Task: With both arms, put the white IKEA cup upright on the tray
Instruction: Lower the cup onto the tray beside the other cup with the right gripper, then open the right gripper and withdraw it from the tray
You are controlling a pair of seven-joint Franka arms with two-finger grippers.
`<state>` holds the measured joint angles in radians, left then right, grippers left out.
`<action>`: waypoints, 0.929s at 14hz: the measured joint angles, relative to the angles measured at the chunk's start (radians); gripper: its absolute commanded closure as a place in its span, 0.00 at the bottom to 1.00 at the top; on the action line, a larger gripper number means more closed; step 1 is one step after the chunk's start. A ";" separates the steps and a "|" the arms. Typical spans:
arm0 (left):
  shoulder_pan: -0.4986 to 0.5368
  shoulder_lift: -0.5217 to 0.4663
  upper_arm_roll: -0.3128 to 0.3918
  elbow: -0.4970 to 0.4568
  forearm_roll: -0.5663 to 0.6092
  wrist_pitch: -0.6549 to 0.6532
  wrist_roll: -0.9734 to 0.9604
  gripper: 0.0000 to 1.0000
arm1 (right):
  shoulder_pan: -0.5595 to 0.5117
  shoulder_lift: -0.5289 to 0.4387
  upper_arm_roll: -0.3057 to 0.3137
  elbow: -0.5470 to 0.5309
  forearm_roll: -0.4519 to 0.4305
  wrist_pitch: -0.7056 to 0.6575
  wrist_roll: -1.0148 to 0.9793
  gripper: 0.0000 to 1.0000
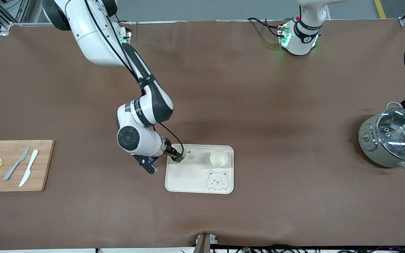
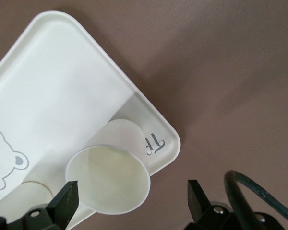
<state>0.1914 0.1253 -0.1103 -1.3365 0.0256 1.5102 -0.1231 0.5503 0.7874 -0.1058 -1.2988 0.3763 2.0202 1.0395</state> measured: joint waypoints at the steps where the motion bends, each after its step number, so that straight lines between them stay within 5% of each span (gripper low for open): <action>1: 0.001 -0.002 -0.001 0.000 0.000 0.000 0.004 0.00 | -0.006 -0.011 -0.004 0.008 -0.002 -0.054 -0.002 0.00; 7: -0.002 -0.004 -0.058 -0.009 0.000 -0.021 0.005 0.00 | -0.125 -0.169 -0.021 0.043 -0.027 -0.310 -0.010 0.00; 13: -0.006 -0.037 -0.137 -0.058 0.000 -0.061 0.002 0.00 | -0.247 -0.301 -0.023 0.045 -0.029 -0.370 -0.022 0.00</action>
<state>0.1859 0.0887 -0.2473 -1.3942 0.0254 1.4497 -0.1206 0.3034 0.4866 -0.1289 -1.2542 0.3472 1.6501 1.0179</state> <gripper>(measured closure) 0.000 0.000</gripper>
